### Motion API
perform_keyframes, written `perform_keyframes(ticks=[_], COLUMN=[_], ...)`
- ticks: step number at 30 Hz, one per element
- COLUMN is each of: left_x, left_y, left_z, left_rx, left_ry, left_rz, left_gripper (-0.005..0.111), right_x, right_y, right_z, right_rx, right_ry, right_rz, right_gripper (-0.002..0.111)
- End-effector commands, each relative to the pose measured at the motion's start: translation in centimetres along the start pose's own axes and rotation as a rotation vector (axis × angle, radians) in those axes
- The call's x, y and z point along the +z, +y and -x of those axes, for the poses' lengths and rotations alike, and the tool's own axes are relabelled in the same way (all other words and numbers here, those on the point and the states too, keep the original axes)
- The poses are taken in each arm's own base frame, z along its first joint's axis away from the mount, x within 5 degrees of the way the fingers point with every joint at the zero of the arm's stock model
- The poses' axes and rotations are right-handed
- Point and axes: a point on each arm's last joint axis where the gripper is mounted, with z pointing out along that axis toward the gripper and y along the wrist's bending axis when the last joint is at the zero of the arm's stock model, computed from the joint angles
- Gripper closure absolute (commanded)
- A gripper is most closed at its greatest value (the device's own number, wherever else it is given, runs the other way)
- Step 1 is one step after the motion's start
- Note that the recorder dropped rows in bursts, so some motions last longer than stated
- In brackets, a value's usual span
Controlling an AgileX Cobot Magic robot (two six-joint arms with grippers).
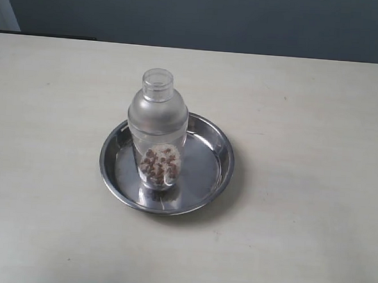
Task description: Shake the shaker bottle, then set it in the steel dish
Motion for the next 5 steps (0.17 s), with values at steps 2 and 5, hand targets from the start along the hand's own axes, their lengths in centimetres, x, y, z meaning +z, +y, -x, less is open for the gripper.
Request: perform_keyframes(ticks=[2, 5], left_x=[-0.01, -0.01], left_y=[-0.01, -0.01], left_z=[-0.09, -0.09], left_rx=[-0.009, -0.009], left_ry=[-0.005, -0.005], left_rz=[-0.001, -0.001], left_gripper=[0.106, 0.106], right_x=[-0.03, -0.03], right_y=[-0.02, -0.02], right_z=[0.06, 0.06], right_rx=[-0.002, -0.002], right_ry=[-0.011, -0.011], right_rz=[-0.003, -0.003], right_gripper=[0.109, 0.109])
